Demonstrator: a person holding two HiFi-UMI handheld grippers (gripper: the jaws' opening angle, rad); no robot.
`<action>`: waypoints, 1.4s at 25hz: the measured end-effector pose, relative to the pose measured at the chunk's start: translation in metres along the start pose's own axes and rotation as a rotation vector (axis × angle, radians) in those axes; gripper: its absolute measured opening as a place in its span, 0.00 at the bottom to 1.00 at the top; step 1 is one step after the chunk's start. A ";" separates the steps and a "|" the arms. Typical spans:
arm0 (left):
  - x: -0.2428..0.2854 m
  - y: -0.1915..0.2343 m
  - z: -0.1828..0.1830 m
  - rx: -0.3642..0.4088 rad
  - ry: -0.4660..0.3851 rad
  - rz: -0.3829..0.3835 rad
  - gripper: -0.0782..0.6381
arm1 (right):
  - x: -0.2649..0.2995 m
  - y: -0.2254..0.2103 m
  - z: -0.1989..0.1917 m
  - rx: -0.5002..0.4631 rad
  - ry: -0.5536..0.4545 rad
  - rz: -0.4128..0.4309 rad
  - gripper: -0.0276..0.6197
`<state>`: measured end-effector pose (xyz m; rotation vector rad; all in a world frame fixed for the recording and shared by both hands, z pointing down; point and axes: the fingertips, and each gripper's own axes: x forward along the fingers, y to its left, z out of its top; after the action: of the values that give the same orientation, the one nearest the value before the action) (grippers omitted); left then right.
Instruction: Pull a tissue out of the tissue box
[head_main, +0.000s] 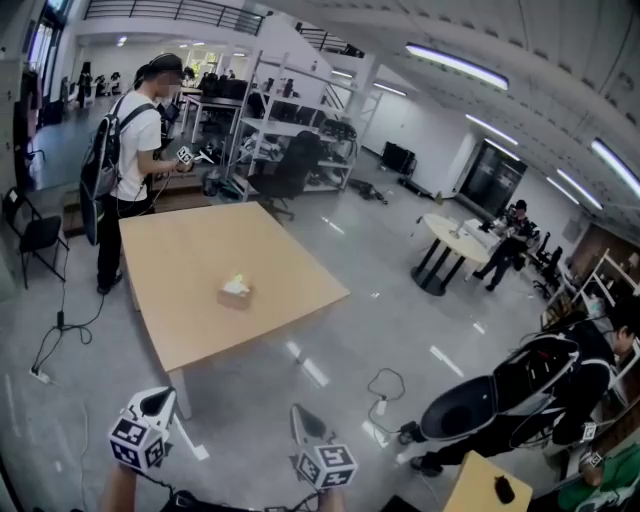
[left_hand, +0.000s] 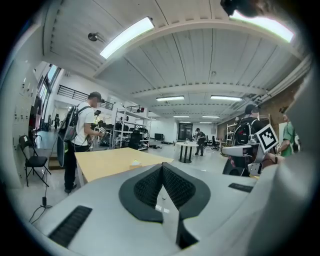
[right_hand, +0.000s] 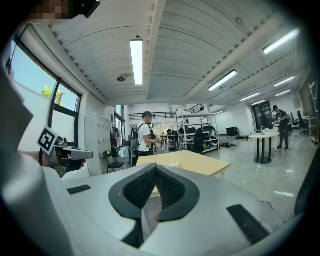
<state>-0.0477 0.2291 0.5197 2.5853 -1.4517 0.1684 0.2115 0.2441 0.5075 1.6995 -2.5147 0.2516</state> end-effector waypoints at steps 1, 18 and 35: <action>-0.001 -0.001 0.001 0.000 0.001 0.003 0.12 | -0.001 0.000 0.001 0.000 0.000 0.003 0.06; 0.019 0.025 0.008 -0.007 0.008 0.020 0.12 | 0.031 -0.001 0.004 0.020 0.007 0.024 0.06; 0.140 0.099 0.029 0.009 0.012 -0.045 0.12 | 0.153 -0.039 0.018 0.022 0.016 -0.023 0.06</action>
<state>-0.0595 0.0556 0.5256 2.6169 -1.3909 0.1856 0.1910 0.0868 0.5196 1.7261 -2.4892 0.2905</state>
